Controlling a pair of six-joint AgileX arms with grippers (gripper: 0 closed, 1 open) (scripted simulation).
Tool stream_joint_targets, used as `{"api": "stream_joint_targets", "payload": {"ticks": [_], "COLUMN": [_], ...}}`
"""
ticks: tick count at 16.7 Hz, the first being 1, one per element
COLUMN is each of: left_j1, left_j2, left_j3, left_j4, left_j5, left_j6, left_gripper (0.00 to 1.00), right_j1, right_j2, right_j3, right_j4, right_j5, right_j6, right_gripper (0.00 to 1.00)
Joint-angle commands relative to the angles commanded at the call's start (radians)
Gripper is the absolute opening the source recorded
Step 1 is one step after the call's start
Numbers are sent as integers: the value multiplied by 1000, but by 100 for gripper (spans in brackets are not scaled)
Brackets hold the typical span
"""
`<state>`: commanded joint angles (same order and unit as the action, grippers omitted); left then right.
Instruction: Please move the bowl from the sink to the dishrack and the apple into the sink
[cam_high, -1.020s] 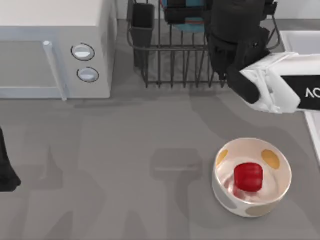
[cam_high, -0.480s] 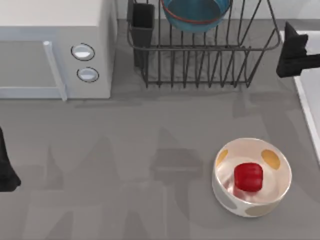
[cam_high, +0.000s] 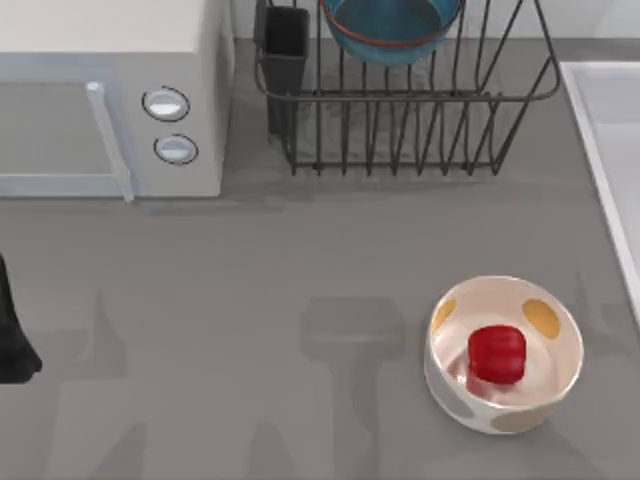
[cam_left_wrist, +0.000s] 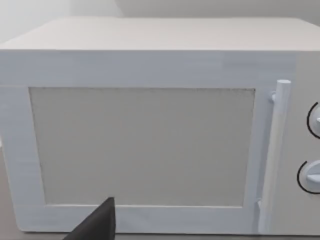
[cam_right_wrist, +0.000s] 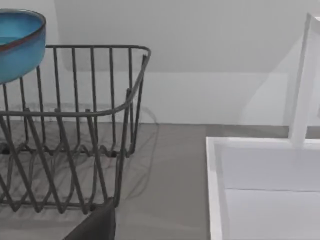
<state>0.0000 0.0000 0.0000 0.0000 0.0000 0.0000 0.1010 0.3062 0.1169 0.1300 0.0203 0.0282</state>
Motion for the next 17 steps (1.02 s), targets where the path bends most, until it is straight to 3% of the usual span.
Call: {"api": "stream_joint_targets", "payload": {"ticks": [6,17], "left_j1": [0,0], "left_j2": [0,0], "left_j3": [0,0], "left_j4": [0,0], "left_j5": [0,0], "left_j6": [0,0], "left_gripper": [100,100], "right_j1": [-96,-101], "right_j2": [-292,-306], "right_j3": [-114,-117], "right_j4": [-124,-130], "right_j5": [-20,-20], "right_j6": [-26,-28], "right_gripper": [100,100]}}
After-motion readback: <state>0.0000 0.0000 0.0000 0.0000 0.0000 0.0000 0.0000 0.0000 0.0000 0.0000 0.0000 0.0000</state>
